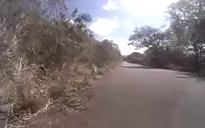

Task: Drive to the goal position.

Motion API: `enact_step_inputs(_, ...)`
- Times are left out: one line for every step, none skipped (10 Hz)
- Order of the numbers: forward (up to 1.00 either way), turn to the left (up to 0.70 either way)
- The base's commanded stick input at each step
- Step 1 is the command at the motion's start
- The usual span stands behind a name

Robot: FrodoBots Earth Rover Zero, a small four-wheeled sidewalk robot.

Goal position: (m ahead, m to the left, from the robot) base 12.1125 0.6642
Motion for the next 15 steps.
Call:
enact_step_inputs(0.50, -0.50)
enact_step_inputs(0.50, -0.12)
enact_step_inputs(0.50, -0.02)
enact_step_inputs(0.50, 0.00)
enact_step_inputs(0.50, 0.00)
enact_step_inputs(0.50, 0.00)
enact_step_inputs(0.50, 0.00)
enact_step_inputs(0.50, 0.00)
enact_step_inputs(0.50, 0.00)
enact_step_inputs(0.50, 0.00)
enact_step_inputs(0.50, 0.00)
enact_step_inputs(0.50, 0.00)
enact_step_inputs(0.50, 0.00)
enact_step_inputs(0.50, 0.00)
enact_step_inputs(0.50, 0.00)
